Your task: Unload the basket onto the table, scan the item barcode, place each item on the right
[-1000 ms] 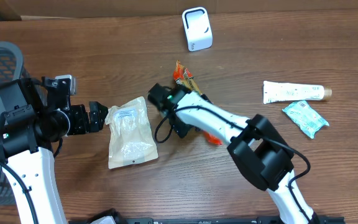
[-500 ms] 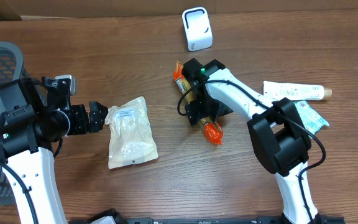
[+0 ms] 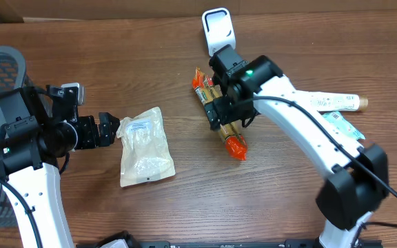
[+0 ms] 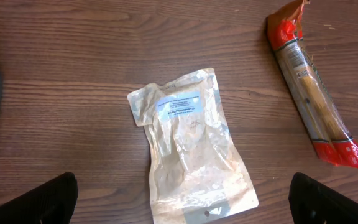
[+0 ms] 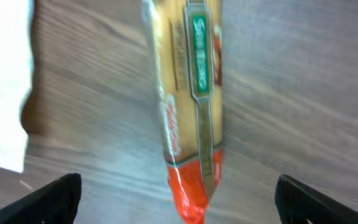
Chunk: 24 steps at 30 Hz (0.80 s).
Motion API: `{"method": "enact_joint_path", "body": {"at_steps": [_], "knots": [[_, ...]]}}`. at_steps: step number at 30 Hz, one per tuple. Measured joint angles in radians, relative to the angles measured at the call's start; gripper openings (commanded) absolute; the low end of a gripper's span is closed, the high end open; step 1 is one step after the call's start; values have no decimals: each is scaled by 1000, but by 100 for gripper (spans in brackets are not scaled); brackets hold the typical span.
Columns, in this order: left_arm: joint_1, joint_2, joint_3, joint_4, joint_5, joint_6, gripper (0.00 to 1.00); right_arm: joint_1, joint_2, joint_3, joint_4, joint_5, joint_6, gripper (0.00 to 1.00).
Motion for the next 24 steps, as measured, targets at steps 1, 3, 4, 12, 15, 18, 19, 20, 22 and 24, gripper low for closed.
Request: {"method": "enact_joint_path", "body": {"at_steps": [1,3,4,12,15,18,19,20,22,24], "knots": [[0,0,0,0,0,0,99,6,-9,-23,30,6,-2,100],[0,0,0,0,0,0,100,22,-13,-96,98,14,-9,100],[0,0,0,0,0,0,100,28,-10,-145,137,15,-13,100],[0,0,0,0,0,0,100,21,24,-430,378,23,-26,92],[0,0,0,0,0,0,100,5,24,-439,406,24,-31,68],[0,0,0,0,0,0,100,-3,24,-439,429,13,-33,52],[0,0,0,0,0,0,100,-3,24,-439,434,9,-30,52],[0,0,0,0,0,0,100,-4,24,-439,437,4,-31,52],[0,0,0,0,0,0,100,-4,24,-439,437,1,-29,52],[0,0,0,0,0,0,100,-4,24,-439,437,-2,-29,49]]}}
